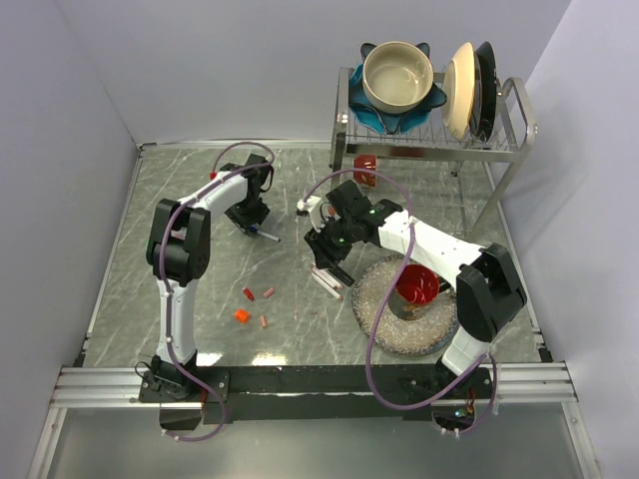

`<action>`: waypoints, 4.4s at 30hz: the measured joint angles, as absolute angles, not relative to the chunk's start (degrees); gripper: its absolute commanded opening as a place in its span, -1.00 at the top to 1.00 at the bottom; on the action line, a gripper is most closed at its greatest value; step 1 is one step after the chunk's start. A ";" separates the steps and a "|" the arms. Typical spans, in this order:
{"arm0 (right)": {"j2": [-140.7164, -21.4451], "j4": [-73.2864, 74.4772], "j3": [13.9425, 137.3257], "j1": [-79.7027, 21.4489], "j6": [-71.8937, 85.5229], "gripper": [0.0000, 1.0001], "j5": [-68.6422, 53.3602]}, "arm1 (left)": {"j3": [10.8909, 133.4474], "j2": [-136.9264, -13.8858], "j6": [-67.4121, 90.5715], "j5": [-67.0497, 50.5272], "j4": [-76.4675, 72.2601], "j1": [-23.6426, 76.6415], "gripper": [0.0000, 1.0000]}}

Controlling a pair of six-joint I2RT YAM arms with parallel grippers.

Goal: Open the pen caps

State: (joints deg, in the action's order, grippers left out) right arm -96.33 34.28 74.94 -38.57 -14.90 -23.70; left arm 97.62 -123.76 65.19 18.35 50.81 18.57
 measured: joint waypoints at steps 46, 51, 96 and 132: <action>-91.11 25.85 68.12 -37.63 -8.43 -0.30 -43.44 | 19.09 -68.90 66.26 1.32 -40.29 39.55 0.98; -92.86 21.89 65.91 -37.63 -0.95 -0.18 -41.25 | 18.85 -66.85 66.94 3.53 -43.53 40.73 0.98; -97.38 31.59 72.29 -45.32 -11.86 1.00 -40.73 | 27.27 -38.00 64.66 14.63 -7.99 13.08 0.98; -107.20 35.29 74.24 -44.86 -14.66 0.57 -2.98 | 15.00 -34.79 59.66 -2.22 4.27 11.92 0.98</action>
State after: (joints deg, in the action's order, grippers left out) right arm -107.20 35.29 74.24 -44.86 -14.66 -2.98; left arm 15.00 -34.79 59.66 -2.22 4.27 11.92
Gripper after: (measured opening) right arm 0.198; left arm 0.122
